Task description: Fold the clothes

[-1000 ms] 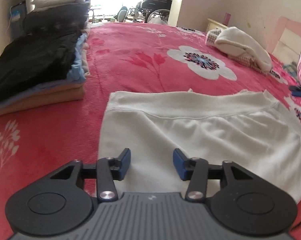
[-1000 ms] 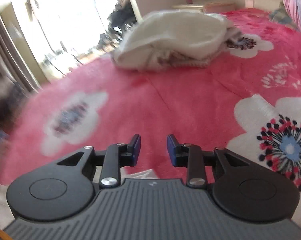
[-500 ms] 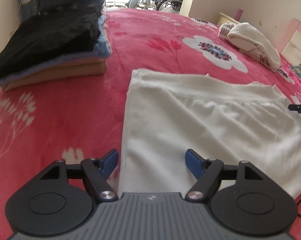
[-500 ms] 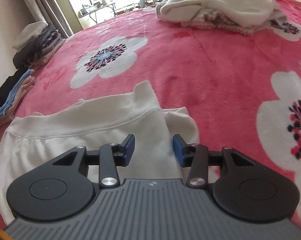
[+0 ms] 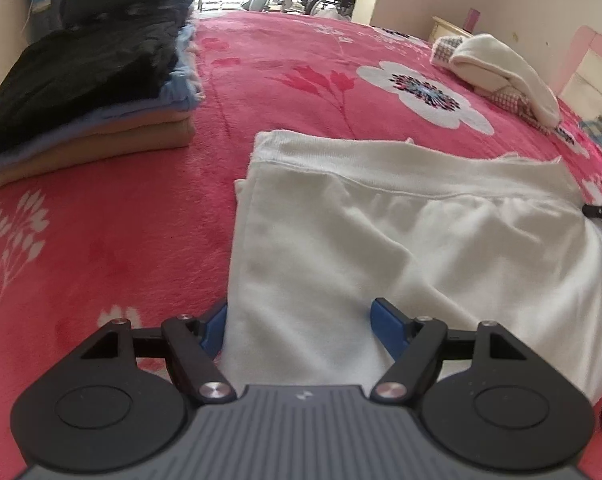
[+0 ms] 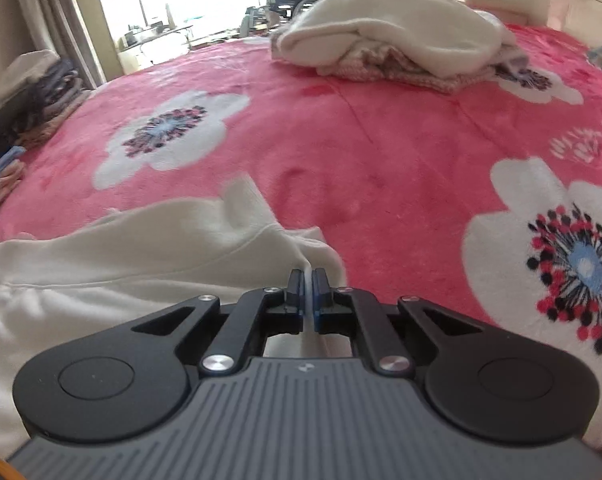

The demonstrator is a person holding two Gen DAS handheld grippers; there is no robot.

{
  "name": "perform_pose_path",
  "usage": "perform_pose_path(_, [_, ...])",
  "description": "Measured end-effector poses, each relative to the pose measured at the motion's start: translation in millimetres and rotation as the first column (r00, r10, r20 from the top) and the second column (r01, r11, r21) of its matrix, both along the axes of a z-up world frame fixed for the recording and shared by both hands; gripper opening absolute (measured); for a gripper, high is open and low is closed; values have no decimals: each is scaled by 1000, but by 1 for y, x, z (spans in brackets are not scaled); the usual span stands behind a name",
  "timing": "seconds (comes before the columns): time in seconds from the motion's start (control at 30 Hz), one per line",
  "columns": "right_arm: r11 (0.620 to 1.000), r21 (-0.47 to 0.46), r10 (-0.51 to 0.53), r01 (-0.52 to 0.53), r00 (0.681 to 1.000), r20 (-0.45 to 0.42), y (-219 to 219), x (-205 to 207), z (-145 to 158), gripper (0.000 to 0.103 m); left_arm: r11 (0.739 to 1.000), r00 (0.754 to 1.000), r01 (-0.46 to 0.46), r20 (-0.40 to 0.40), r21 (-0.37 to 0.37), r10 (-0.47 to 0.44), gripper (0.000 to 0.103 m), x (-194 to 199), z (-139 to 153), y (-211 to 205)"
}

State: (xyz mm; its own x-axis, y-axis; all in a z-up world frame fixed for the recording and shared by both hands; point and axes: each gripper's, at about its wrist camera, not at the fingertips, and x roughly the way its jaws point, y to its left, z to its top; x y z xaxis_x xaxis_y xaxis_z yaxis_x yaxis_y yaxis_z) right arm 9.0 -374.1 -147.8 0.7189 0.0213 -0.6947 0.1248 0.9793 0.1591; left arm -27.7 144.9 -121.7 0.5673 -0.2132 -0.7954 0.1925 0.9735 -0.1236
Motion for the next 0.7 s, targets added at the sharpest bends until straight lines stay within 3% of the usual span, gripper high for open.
perform_pose_path(0.13, [999,-20,-42,43,999,18,-2,-3,1,17,999,999,-11,35,31,9,74,-2,7,-1])
perform_pose_path(0.27, [992,-59,-103,110,989,105,2,-25,31,19,999,993,-24,115,43,19,74,-10,30,1])
perform_pose_path(0.37, [1000,9,8,-10,993,121,24,-41,48,19,997,990,61,123,44,-66,73,-19,39,-7])
perform_pose_path(0.47, [971,69,223,-228,972,77,65,-54,48,19,984,984,164,56,73,-168,73,-30,26,-18])
perform_pose_path(0.53, [928,98,361,-360,932,5,90,-61,36,16,970,980,192,21,149,-197,73,-40,11,-21])
perform_pose_path(0.57, [915,61,402,-399,914,-54,99,-65,27,16,965,980,191,16,179,-196,73,-45,6,-17])
perform_pose_path(0.63, [915,-9,399,-403,908,-127,95,-73,16,13,969,987,154,20,193,-161,76,-50,3,-2])
perform_pose_path(0.7, [972,7,232,-233,962,-147,61,-73,25,14,984,996,77,19,163,-82,76,-51,11,16])
